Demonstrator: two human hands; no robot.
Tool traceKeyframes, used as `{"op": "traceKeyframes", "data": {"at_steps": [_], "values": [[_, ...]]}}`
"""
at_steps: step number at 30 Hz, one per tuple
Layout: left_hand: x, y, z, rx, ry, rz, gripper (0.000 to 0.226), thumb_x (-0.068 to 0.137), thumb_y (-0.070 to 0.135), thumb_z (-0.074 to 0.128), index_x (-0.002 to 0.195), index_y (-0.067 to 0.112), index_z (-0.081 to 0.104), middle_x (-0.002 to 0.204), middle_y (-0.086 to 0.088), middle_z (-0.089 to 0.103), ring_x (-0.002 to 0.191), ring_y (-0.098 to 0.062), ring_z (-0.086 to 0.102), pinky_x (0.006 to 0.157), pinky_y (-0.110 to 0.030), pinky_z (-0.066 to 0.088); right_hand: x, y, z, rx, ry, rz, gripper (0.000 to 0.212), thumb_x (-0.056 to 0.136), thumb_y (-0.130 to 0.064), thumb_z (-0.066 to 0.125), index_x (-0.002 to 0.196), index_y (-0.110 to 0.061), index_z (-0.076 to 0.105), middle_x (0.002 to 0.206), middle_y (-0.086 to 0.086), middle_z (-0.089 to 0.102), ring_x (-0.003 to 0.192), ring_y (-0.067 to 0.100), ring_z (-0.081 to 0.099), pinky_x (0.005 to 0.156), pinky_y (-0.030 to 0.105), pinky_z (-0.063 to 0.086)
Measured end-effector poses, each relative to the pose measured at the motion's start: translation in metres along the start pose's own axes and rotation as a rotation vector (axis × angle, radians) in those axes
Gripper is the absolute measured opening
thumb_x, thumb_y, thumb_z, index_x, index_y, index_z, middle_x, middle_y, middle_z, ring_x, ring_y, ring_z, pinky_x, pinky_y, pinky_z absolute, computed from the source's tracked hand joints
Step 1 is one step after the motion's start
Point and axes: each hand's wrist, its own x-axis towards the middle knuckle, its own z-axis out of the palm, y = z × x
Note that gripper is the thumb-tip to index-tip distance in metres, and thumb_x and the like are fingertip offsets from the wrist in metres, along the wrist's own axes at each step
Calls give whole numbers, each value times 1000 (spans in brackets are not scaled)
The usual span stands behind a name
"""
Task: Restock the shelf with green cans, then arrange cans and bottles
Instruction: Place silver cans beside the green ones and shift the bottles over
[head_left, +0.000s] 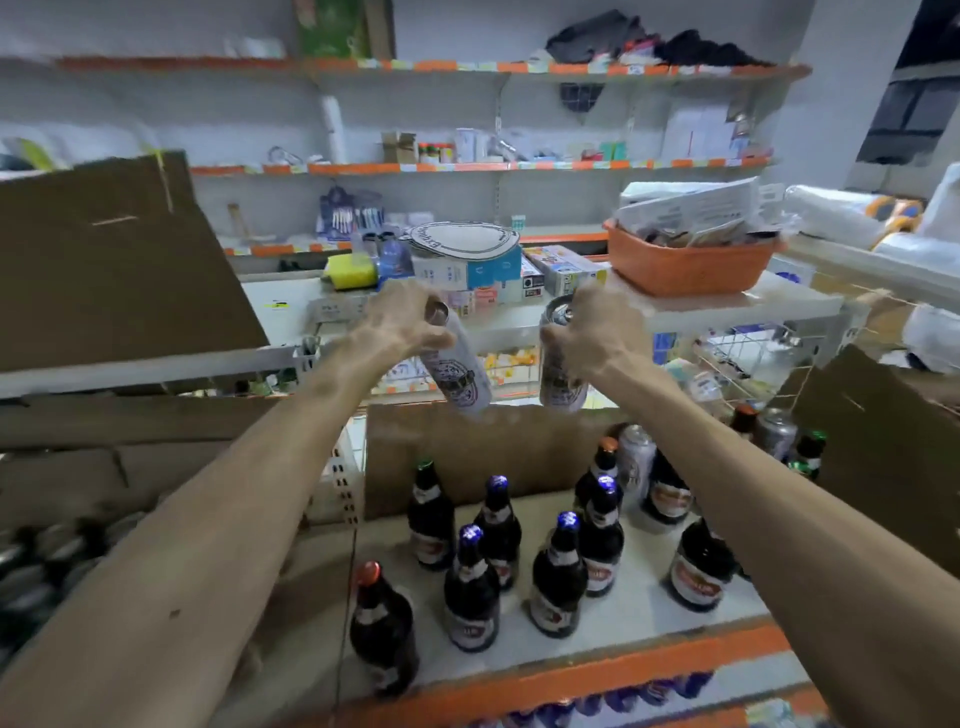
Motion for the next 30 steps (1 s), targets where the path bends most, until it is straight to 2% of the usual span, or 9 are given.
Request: {"op": "traceKeyframes", "data": {"at_steps": [2,5,8,11,14,18,21,27,30], "values": [[-15,-17,-19,59,26,-38,30,78,30,79,104,16,70,103,-1,67,91,-20,60,73,-31,45,-6,-21,9,41,-48,-60,25,89,-29,68,101,-8,62,89,7,64,81,25,60,72,33,49],[-35,-45,-42,124,41,-104,33,77,38,77,103,20,72,108,-3,70,99,-24,64,82,-34,52,-19,-51,21,104,-102,-154,22,89,-29,69,99,-10,66,88,4,60,75,23,55,66,28,38],[-54,-74,-55,198,33,-190,35,76,44,77,104,22,72,110,-5,70,99,-27,64,81,-35,51,-26,-78,37,134,-190,-222,20,89,-25,68,96,-6,67,90,8,65,75,25,57,64,30,42],[-71,-103,-64,231,50,-271,43,76,48,77,109,21,72,112,-6,70,102,-28,65,86,-37,51,-29,-107,54,168,-223,-268,23,87,-27,68,88,-5,66,89,11,68,77,28,63,68,38,55],[-78,-131,-70,213,24,-318,44,77,48,77,110,19,73,115,-5,71,105,-25,66,87,-36,49,-33,-132,71,153,-253,-312,24,87,-28,67,89,-4,64,88,12,68,78,31,64,70,41,57],[-73,-160,-68,206,-13,-321,44,76,47,77,110,21,73,115,-3,71,103,-25,65,83,-34,48,-36,-155,99,122,-311,-301,30,85,-33,72,91,-5,65,86,10,66,77,30,64,68,38,56],[-60,-182,-55,182,-76,-291,49,76,46,78,115,17,71,119,-5,70,105,-24,65,83,-32,46,-37,-166,123,122,-366,-265,33,82,-37,76,89,-8,62,86,8,67,77,27,64,71,41,57],[-40,-218,-10,137,-217,-211,51,75,44,81,116,14,70,121,-5,69,107,-24,65,94,-42,50,-42,-167,162,36,-386,-157,39,80,-34,78,97,-1,65,88,13,69,80,28,66,74,42,57],[-45,-229,15,112,-274,-193,54,76,44,80,117,12,67,121,-6,67,105,-25,66,94,-45,52,-50,-160,180,31,-427,-99,37,80,-33,78,102,-6,64,93,11,68,83,29,64,77,43,57]]}}
